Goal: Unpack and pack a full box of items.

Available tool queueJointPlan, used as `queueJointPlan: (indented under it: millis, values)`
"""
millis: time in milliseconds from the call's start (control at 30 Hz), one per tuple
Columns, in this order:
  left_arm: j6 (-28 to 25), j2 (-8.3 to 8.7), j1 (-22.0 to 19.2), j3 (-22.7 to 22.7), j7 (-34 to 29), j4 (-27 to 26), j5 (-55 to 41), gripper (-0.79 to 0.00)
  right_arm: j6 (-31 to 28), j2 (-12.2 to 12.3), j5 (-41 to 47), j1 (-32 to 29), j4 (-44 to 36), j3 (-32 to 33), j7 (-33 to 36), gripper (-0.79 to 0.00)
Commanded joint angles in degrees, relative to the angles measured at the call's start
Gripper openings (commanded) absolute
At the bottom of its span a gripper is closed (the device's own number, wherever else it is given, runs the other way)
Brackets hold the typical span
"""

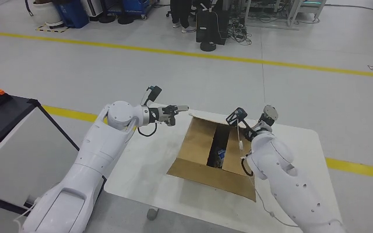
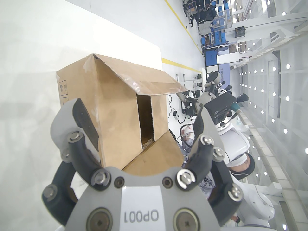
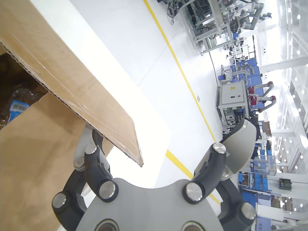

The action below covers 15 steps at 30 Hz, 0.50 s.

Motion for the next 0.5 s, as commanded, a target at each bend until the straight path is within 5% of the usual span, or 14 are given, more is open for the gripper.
queueJointPlan:
  millis: [0,467]
  values:
    - [0.0,0.00,0.0,0.0,0.0,0.0,0.0,0.000,1.5,-0.3,-0.5,0.6,1.1,0.2,-1.0,0.000]
    - [0.0,0.00,0.0,0.0,0.0,0.0,0.0,0.000,3.3,-3.7,-0.4,10.3,16.0,-2.2,-1.9,0.000]
